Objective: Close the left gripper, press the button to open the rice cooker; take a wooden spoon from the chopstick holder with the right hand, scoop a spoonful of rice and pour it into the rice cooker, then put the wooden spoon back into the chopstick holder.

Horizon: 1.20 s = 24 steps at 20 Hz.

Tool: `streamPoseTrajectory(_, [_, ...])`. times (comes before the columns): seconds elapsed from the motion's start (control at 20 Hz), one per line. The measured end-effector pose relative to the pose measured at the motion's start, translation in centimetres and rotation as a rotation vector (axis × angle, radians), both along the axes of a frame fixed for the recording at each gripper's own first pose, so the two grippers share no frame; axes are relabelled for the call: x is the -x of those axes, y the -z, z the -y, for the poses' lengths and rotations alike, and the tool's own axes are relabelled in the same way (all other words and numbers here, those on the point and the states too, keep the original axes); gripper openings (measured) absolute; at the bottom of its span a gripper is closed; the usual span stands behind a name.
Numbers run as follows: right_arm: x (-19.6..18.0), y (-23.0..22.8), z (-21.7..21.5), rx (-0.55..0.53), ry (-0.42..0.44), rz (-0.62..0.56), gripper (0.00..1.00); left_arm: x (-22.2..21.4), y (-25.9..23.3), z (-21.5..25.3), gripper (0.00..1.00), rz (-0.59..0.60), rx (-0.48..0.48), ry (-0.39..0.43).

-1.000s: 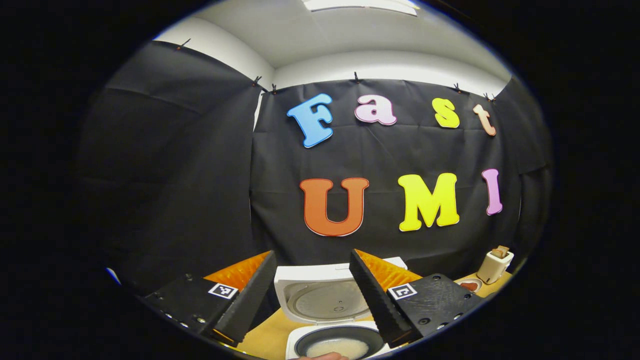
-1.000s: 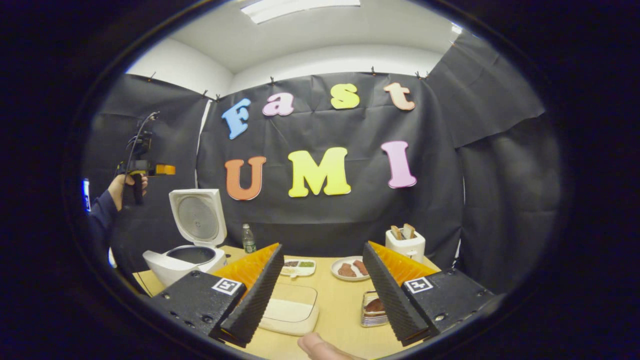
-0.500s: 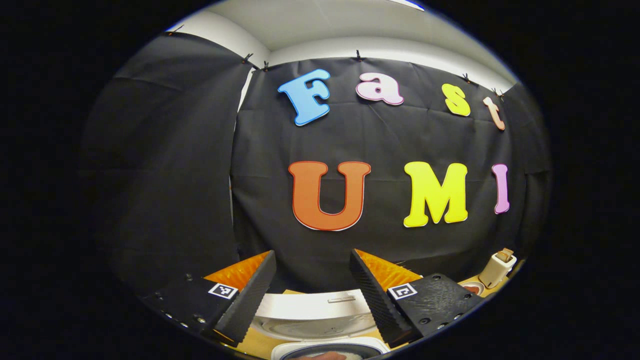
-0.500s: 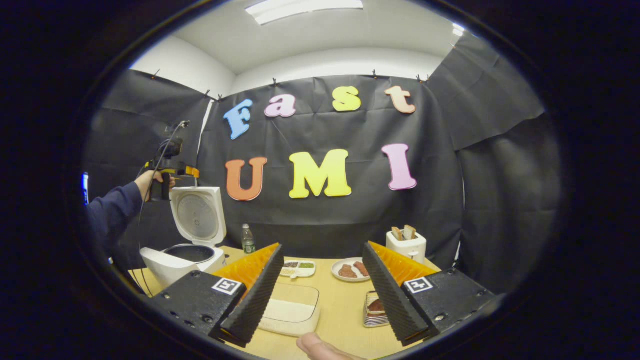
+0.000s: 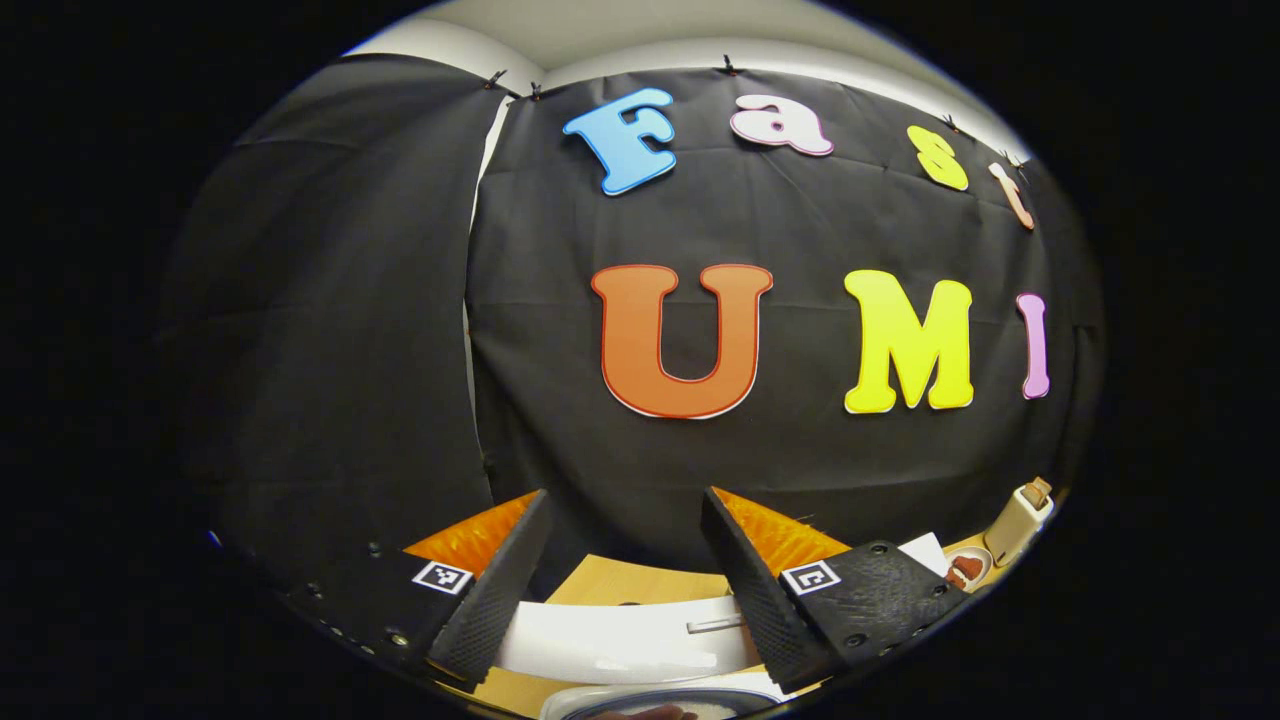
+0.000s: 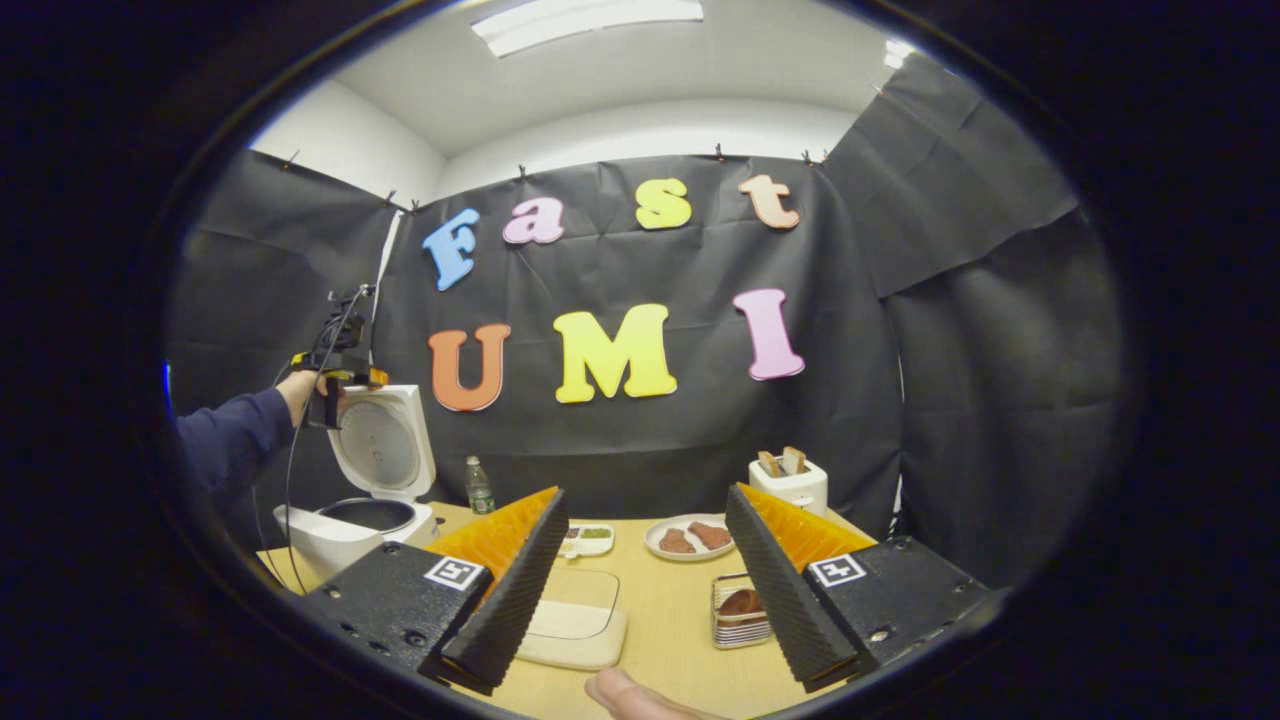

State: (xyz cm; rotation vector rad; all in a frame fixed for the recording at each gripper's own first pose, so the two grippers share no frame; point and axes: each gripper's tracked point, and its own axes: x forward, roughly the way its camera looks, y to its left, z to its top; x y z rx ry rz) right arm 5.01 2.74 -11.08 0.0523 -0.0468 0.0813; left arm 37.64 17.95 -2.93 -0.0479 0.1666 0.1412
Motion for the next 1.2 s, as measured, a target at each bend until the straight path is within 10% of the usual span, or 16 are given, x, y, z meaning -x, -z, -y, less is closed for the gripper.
streamPoseTrajectory(1.2, [14.1,0.5,0.1,-0.054,-0.12,0.012,1.0,17.7,11.5,4.9,0.98,-0.265,0.072,0.05])
